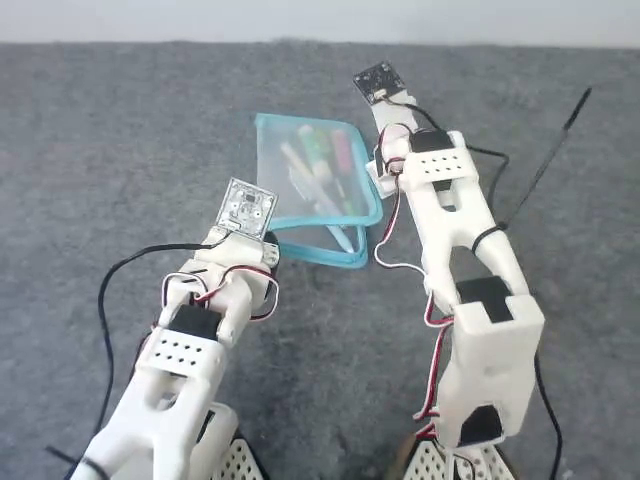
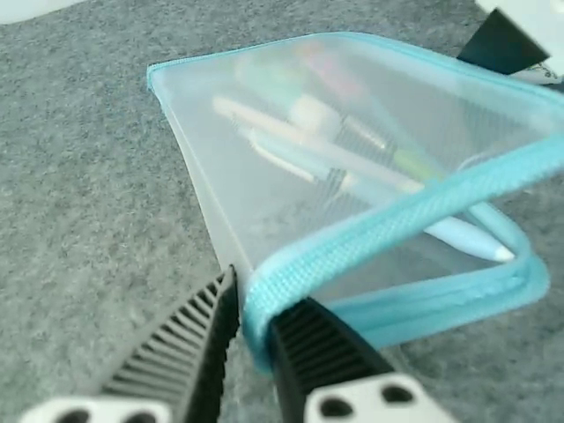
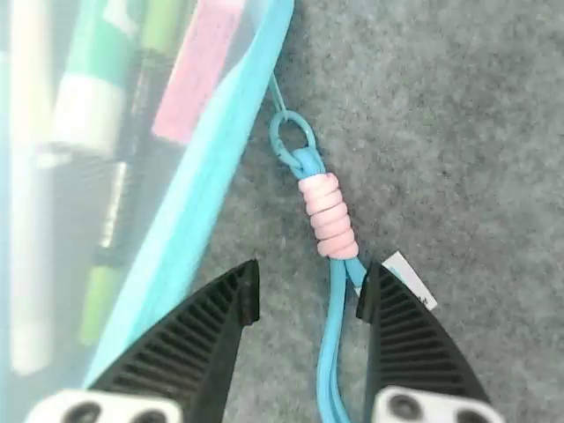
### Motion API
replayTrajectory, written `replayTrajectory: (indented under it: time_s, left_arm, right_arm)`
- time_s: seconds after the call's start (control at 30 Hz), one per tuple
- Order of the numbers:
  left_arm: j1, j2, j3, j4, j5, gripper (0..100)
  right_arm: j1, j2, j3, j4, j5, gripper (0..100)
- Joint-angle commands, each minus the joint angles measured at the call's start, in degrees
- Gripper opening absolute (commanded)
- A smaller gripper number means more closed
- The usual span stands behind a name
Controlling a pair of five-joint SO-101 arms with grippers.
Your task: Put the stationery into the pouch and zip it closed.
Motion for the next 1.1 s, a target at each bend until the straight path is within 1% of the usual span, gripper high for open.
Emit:
replayTrajectory:
  time_s: [0.0, 0.3, 0.4, 0.47, 0.57, 0.6, 0.67, 0.7, 0.9, 1.0, 1.07]
  left_arm:
    - [0.3, -0.4, -1.8, -0.6, 0.1, 1]
    - [0.3, -0.4, -1.8, -0.5, 0.1, 1]
    - [0.3, -0.4, -1.8, -0.5, 0.1, 1]
    - [0.3, -0.4, -1.8, -0.5, 0.1, 1]
    - [0.3, -0.4, -1.8, -0.5, 0.1, 1]
    - [0.3, -0.4, -1.8, -0.5, 0.1, 1]
    - [0.3, -0.4, -1.8, -0.5, 0.1, 1]
    - [0.3, -0.4, -1.7, -0.5, 0.1, 1]
    - [0.3, 0.0, -1.9, -0.6, 0.2, 1]
    - [0.2, 0.2, -2.5, -0.4, 0.7, 1]
    - [-0.4, 0.2, -2.8, -0.3, 2.8, 1]
  right_arm:
    - [-0.3, 0.1, -0.5, -2.8, 1.0, 18.3]
    - [0.4, 7.5, -0.5, -10.6, 1.0, 18.0]
    - [0.6, 9.0, -0.5, -11.6, 1.0, 17.7]
    - [0.7, 9.7, -0.5, -12.3, 1.0, 13.9]
    - [1.2, 9.6, -0.5, -13.0, 1.0, 2.3]
    - [1.5, 9.4, -0.5, -12.7, 1.0, 0.0]
    - [2.3, 8.9, -0.5, -10.5, 1.0, 1.8]
    - [2.7, 8.2, -0.5, -8.7, 1.0, 0.6]
    - [3.4, 0.7, -0.1, 6.5, 1.0, 0.7]
    - [3.4, -2.6, -0.1, 11.0, 0.9, 0.7]
    - [3.2, -4.6, 0.0, 13.1, 0.9, 0.7]
